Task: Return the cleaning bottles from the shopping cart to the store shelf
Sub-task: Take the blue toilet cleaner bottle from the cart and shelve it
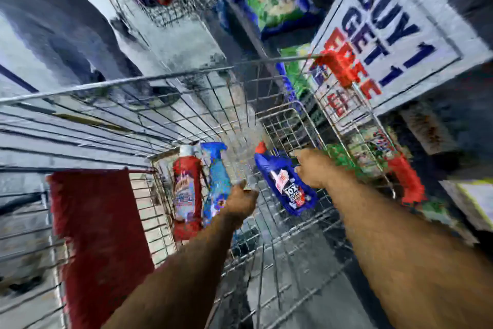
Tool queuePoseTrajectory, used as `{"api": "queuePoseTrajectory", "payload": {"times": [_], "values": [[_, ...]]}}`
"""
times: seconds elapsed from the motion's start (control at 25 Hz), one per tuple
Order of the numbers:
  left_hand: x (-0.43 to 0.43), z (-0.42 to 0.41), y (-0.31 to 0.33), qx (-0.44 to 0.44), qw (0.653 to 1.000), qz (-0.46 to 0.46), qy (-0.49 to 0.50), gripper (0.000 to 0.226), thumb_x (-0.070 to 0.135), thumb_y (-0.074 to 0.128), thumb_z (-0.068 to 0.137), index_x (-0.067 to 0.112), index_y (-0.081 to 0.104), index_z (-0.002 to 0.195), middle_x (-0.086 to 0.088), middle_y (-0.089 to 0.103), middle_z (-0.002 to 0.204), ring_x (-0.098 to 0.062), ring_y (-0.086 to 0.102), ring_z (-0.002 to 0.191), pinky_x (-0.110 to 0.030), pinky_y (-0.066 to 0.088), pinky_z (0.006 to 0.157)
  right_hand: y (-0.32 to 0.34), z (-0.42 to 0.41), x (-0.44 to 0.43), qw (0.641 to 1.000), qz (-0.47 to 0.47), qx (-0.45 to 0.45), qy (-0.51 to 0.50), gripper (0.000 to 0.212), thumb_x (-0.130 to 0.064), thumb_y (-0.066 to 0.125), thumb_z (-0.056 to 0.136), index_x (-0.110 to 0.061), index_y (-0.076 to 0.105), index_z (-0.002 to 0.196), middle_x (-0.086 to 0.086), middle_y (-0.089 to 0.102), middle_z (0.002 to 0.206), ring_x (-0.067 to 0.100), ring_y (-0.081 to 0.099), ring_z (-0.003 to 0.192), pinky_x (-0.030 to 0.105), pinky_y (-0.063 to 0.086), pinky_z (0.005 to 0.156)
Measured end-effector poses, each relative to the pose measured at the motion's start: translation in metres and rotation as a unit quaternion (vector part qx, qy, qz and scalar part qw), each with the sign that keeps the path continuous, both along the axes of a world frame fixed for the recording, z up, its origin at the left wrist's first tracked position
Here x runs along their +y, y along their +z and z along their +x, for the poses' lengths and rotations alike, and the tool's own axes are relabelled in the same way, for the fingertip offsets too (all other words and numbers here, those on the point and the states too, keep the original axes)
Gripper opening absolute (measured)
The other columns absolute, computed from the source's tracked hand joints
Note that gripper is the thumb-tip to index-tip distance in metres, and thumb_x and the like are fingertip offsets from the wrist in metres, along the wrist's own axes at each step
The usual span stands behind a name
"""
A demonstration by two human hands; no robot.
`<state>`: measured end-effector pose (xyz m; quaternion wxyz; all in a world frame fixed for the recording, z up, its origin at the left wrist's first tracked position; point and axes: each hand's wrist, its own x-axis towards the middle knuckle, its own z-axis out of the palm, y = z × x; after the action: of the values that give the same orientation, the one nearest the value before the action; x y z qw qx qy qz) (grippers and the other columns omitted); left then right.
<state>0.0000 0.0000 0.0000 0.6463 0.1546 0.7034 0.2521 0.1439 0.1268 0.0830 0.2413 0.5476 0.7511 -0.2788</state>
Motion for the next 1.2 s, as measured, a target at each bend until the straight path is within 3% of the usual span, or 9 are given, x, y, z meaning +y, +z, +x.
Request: {"api": "queuePoseTrajectory", "payload": {"times": [0.16, 0.28, 0.36, 0.52, 0.72, 0.84, 0.96, 1.08, 1.2], "values": [[0.015, 0.025, -0.033, -0.031, 0.999, -0.006, 0.024, 0.042, 0.022, 0.059, 0.075, 0.002, 0.059, 0.112, -0.024, 0.066, 0.110, -0.027, 0.063, 0.096, -0.051, 0.052, 0.094, -0.049, 0.001, 0.018, 0.996, -0.083, -0.006, -0.044, 0.038, -0.008, 0.056, 0.084, -0.012, 0.061, 0.121, 0.015, 0.066, 0.119, 0.031, 0.062, 0.107, 0.033, 0.049, 0.093], [0.019, 0.040, -0.049, -0.049, 0.997, 0.024, 0.048, 0.032, 0.022, 0.066, 0.078, -0.002, 0.065, 0.100, -0.009, 0.067, 0.074, -0.019, 0.058, 0.064, -0.027, 0.052, 0.067, -0.072, 0.005, 0.024, 0.990, -0.102, 0.015, -0.092, 0.030, -0.008, 0.060, 0.081, -0.010, 0.065, 0.111, 0.015, 0.070, 0.108, 0.032, 0.065, 0.098, 0.038, 0.053, 0.088], [0.020, 0.043, -0.047, -0.071, 0.993, 0.021, 0.088, 0.024, 0.006, 0.063, 0.083, -0.006, 0.065, 0.104, -0.005, 0.063, 0.068, -0.013, 0.049, 0.055, -0.021, 0.043, 0.053, -0.072, 0.004, 0.023, 0.987, -0.106, 0.024, -0.119, 0.029, -0.009, 0.064, 0.079, -0.012, 0.066, 0.107, 0.012, 0.070, 0.106, 0.032, 0.065, 0.098, 0.040, 0.053, 0.089], [0.013, 0.023, -0.013, -0.092, 0.988, 0.078, 0.092, 0.021, 0.004, 0.062, 0.085, -0.004, 0.064, 0.105, -0.014, 0.071, 0.089, -0.022, 0.062, 0.078, -0.028, 0.053, 0.070, -0.036, 0.003, 0.013, 0.959, -0.127, 0.106, -0.232, 0.041, -0.002, 0.067, 0.078, -0.015, 0.058, 0.116, 0.009, 0.068, 0.111, 0.029, 0.064, 0.100, 0.047, 0.053, 0.091], [0.032, -0.023, 0.095, -0.064, 0.976, 0.209, 0.022, 0.014, -0.002, 0.062, 0.084, 0.005, 0.067, 0.095, 0.007, 0.074, 0.071, -0.003, 0.067, 0.067, -0.016, 0.053, 0.062, 0.070, 0.007, -0.006, 0.909, -0.091, 0.277, -0.299, 0.056, 0.005, 0.065, 0.078, -0.016, 0.050, 0.128, 0.006, 0.066, 0.111, 0.026, 0.062, 0.103, 0.052, 0.052, 0.092], [0.039, -0.033, 0.157, -0.030, 0.956, 0.290, -0.012, 0.021, -0.012, 0.061, 0.080, -0.005, 0.064, 0.099, 0.011, 0.073, 0.060, 0.003, 0.063, 0.058, -0.010, 0.050, 0.058, 0.145, 0.014, -0.026, 0.869, -0.036, 0.373, -0.322, 0.057, 0.009, 0.064, 0.079, -0.013, 0.049, 0.129, 0.003, 0.060, 0.107, 0.021, 0.057, 0.099, 0.043, 0.054, 0.089], [0.043, -0.032, 0.216, -0.018, 0.928, 0.368, -0.051, 0.023, -0.011, 0.062, 0.079, -0.003, 0.066, 0.100, 0.013, 0.075, 0.067, 0.002, 0.065, 0.066, -0.012, 0.052, 0.065, 0.201, 0.026, -0.042, 0.854, 0.013, 0.418, -0.311, 0.058, 0.011, 0.063, 0.079, -0.012, 0.048, 0.130, 0.001, 0.055, 0.103, 0.012, 0.054, 0.091, 0.016, 0.049, 0.072], [0.037, -0.019, 0.270, -0.011, 0.901, 0.424, -0.092, 0.022, 0.003, 0.071, 0.074, 0.018, 0.074, 0.089, 0.006, 0.076, 0.077, -0.008, 0.064, 0.074, -0.021, 0.055, 0.074, 0.240, 0.044, -0.063, 0.833, 0.070, 0.461, -0.299, 0.059, 0.014, 0.062, 0.077, -0.008, 0.047, 0.130, 0.012, 0.058, 0.109, 0.013, 0.054, 0.085, 0.025, 0.049, 0.076], [0.022, 0.013, 0.310, -0.024, 0.875, 0.468, -0.125, 0.031, 0.004, 0.072, 0.072, 0.002, 0.069, 0.103, -0.014, 0.074, 0.094, -0.015, 0.064, 0.083, -0.030, 0.056, 0.080, 0.267, 0.082, -0.097, 0.808, 0.137, 0.495, -0.288, 0.062, 0.012, 0.064, 0.076, -0.019, 0.049, 0.127, 0.007, 0.065, 0.105, 0.004, 0.062, 0.072, 0.023, 0.052, 0.073]]}}
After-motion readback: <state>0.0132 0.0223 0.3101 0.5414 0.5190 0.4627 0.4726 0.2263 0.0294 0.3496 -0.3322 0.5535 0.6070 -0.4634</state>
